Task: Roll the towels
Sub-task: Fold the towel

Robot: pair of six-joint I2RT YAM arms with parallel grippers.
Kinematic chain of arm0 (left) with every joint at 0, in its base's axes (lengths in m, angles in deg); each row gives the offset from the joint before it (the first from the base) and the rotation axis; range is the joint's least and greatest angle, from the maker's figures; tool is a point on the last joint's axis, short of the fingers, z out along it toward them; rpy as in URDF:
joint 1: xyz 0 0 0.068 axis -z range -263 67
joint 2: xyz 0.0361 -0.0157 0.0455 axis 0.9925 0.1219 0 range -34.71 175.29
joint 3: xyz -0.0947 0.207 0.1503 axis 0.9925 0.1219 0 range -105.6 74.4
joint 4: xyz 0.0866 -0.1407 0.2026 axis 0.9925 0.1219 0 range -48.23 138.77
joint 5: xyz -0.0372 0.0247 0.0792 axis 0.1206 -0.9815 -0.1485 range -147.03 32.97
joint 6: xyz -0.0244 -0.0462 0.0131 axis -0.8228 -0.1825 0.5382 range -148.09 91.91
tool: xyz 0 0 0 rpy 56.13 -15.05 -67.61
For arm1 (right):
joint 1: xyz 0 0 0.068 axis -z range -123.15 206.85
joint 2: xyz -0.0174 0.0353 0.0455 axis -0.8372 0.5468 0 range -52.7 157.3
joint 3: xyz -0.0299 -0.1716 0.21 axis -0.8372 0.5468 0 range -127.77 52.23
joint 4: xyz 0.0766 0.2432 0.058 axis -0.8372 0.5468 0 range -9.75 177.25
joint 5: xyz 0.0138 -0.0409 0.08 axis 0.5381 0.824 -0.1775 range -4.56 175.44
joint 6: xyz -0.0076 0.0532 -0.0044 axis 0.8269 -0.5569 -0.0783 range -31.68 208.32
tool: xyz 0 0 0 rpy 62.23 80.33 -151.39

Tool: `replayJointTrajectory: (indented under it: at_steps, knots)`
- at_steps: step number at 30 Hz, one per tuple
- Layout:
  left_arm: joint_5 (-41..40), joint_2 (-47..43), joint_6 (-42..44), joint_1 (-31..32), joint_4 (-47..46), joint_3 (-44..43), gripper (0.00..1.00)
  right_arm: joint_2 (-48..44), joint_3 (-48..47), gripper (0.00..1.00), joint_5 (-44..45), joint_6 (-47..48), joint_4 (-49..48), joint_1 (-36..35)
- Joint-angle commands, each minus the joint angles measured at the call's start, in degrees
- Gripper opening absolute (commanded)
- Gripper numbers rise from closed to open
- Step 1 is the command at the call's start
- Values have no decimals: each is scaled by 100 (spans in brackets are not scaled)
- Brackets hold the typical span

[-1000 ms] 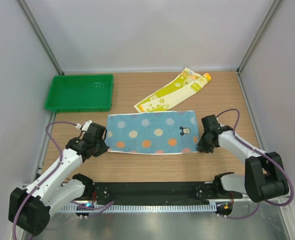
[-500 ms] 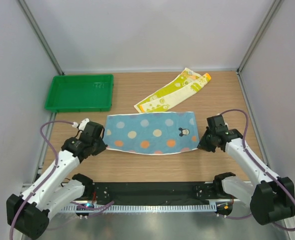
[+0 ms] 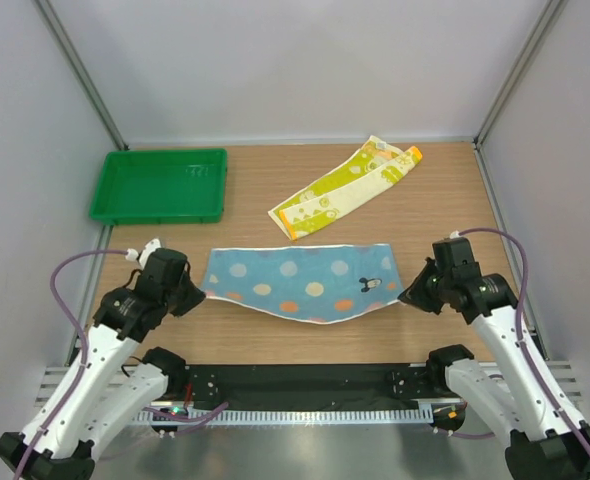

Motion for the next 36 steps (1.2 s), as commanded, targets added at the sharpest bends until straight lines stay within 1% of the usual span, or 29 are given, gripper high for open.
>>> replayJointTrajectory:
  at_steps: [1, 4, 7, 10, 12, 17, 22, 26, 36]
  knots:
    - [39, -143, 74, -14, 392, -367, 1, -182, -383, 1, -151, -82, 439, 12]
    - [39, 50, 240, -5, 173, -358, 0, 72, -558, 1, -124, 83, 282, 12]
    - [30, 612, 407, -49, -108, -437, 0, 625, -795, 1, 16, 303, 80, 3]
    - [12, 1094, 565, -216, -337, -542, 1, 1099, -1076, 1, 174, 418, -149, 12]
    - [12, 1272, 618, -374, -460, -622, 1, 1294, -1218, 1, 340, 498, -272, 12]
    - [83, 1693, 847, -594, -786, -753, 0, 1812, -1377, 1, 386, 629, -544, 12]
    - [100, 1861, 935, -779, -926, -789, 1, 2112, -1394, 1, 403, 708, -782, 12]
    - [12, 1931, 1014, -884, -1041, -771, 1, 2314, -1473, 1, 623, 779, -870, 38]
    - [74, 2520, 1146, -1156, -1436, -780, 0, 2946, -1622, 1, 623, 919, -1177, 117]
